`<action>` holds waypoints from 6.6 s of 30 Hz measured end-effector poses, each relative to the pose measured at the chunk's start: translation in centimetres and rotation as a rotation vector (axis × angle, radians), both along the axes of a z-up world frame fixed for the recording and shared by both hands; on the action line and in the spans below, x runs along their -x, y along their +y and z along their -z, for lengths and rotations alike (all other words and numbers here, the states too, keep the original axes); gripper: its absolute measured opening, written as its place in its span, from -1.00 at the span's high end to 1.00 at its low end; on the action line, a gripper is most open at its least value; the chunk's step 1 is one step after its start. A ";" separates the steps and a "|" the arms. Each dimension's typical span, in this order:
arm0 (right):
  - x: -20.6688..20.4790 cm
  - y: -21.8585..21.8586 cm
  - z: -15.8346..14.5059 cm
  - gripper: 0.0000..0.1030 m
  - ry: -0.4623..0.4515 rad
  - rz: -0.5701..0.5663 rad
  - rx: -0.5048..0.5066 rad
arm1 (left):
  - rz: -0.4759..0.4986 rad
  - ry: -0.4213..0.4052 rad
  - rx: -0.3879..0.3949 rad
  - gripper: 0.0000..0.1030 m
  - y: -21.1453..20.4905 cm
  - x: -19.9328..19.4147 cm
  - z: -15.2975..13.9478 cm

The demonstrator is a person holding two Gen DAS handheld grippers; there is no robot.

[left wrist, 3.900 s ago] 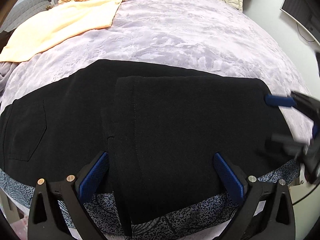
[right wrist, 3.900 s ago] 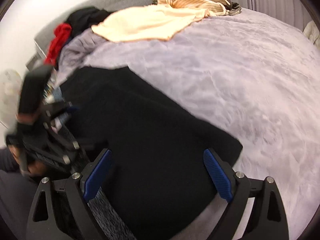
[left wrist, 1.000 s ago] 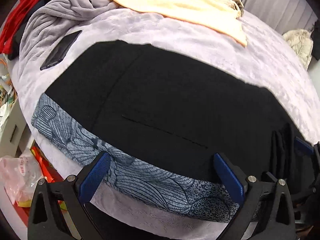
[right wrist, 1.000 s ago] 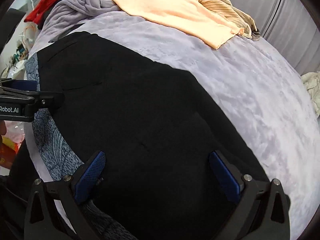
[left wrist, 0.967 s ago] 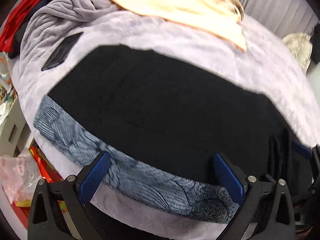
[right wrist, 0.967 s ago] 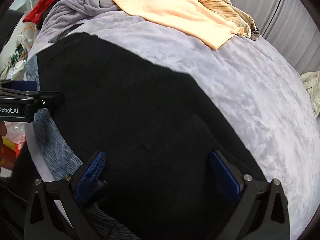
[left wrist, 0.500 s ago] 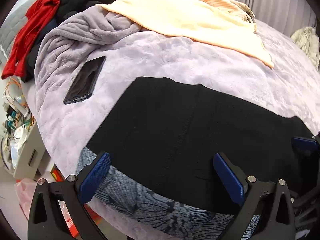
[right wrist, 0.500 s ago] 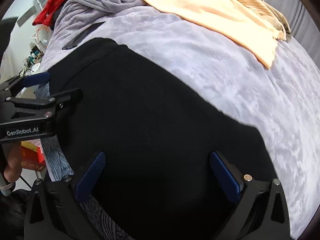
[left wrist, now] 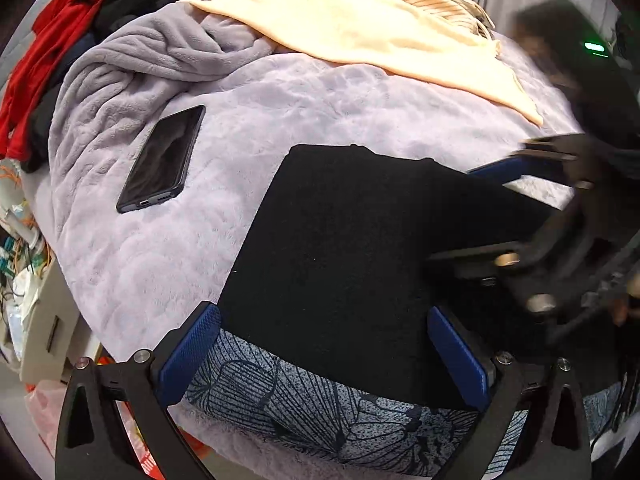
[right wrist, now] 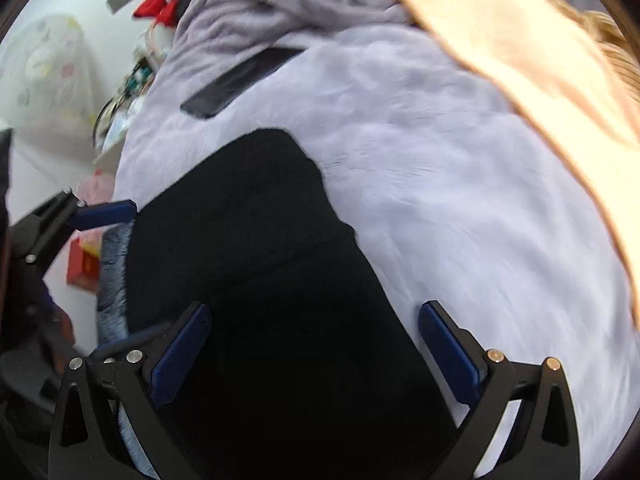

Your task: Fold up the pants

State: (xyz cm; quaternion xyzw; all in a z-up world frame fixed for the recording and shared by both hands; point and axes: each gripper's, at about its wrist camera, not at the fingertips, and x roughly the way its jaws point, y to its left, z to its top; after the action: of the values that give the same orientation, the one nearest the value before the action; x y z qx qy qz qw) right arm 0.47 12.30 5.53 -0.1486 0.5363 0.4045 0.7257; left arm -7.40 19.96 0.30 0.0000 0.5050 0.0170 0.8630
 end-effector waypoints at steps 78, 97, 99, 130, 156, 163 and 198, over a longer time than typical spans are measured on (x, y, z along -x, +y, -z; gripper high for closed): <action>13.1 -11.1 0.0 -1.00 -0.069 -0.148 0.189 | 0.466 0.032 0.042 0.49 -7.4 3.0 -11.0; 21.6 -27.4 -8.1 -1.00 -0.256 0.315 0.110 | 0.762 -0.030 -0.052 0.55 -22.7 7.8 -16.4; 23.1 -29.0 -7.9 -1.00 -0.254 0.381 0.087 | 0.817 -0.012 -0.043 0.56 -25.2 7.9 -16.3; 34.9 -39.6 -5.2 -1.00 -0.108 0.838 -0.200 | 1.098 0.077 0.192 -0.47 -36.8 12.1 -13.4; 26.6 -42.8 -4.9 -0.53 -0.047 1.087 -0.393 | 0.584 0.097 0.169 -0.96 -26.5 3.5 -3.3; 23.7 -39.6 -8.4 0.41 -0.189 1.003 -0.215 | 0.603 0.057 0.134 -0.96 -27.4 3.1 -4.0; 32.3 -28.7 -10.0 -0.63 -0.168 0.717 -0.058 | 0.615 0.077 0.241 -1.00 -21.2 7.5 -6.6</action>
State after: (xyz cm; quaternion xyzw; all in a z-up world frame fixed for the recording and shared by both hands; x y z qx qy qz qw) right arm -31.79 -16.42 15.54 0.0367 0.4813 0.1257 0.8667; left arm -14.92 -1.23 6.87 0.0507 0.5118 -0.3043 0.8018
